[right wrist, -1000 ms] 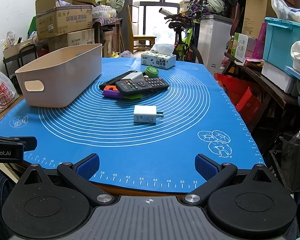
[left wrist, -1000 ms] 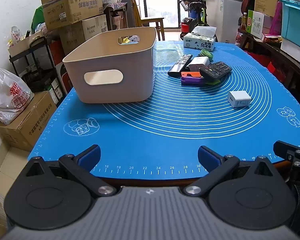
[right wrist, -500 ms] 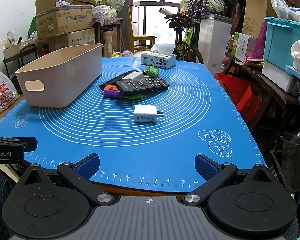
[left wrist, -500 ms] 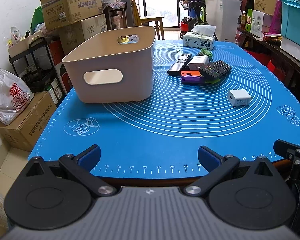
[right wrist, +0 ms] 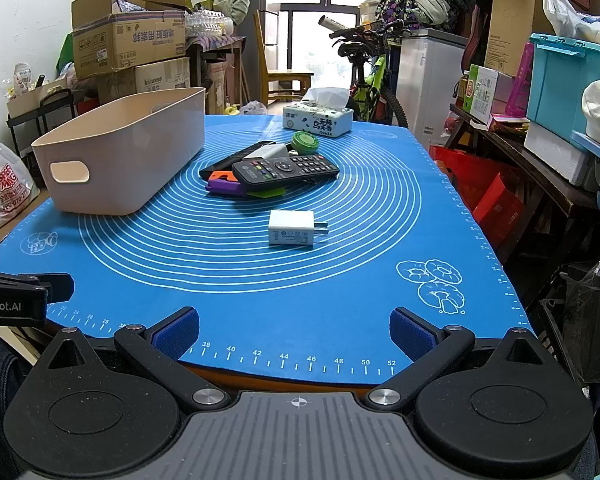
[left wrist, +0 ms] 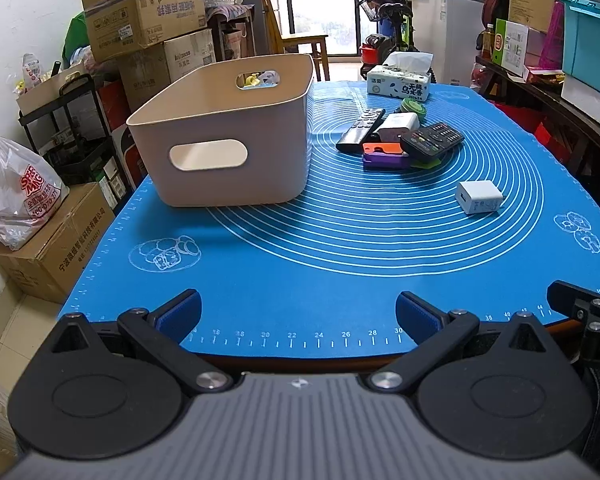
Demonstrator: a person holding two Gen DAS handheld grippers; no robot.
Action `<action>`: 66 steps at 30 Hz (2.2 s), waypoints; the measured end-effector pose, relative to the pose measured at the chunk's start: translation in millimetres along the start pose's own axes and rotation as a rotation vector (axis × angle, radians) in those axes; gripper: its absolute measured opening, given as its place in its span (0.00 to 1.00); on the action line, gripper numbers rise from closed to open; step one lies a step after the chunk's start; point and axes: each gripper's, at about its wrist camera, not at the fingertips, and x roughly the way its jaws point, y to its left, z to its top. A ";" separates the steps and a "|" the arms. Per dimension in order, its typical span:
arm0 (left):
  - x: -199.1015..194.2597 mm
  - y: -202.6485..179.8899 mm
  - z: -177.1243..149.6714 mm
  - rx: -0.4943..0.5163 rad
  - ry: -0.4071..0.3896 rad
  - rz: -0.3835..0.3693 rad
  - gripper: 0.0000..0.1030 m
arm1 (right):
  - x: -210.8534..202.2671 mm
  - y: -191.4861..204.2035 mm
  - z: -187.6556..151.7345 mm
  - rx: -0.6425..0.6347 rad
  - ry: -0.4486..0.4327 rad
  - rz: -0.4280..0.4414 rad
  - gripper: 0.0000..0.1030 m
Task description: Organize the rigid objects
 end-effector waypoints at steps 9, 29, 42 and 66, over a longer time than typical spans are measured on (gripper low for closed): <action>-1.1 1.9 0.9 0.001 -0.001 0.003 0.99 | -0.3 1.2 1.6 0.001 -0.012 0.001 0.98; 9.7 41.9 46.3 -0.028 -0.059 0.049 0.99 | 6.2 11.5 50.5 -0.014 -0.075 0.011 0.98; 49.5 86.1 118.9 -0.056 -0.099 0.070 0.99 | 46.6 30.8 109.1 -0.019 -0.110 0.006 0.98; 167.9 162.5 151.9 -0.160 0.161 0.000 0.70 | 141.8 41.5 130.9 -0.016 0.001 -0.049 0.98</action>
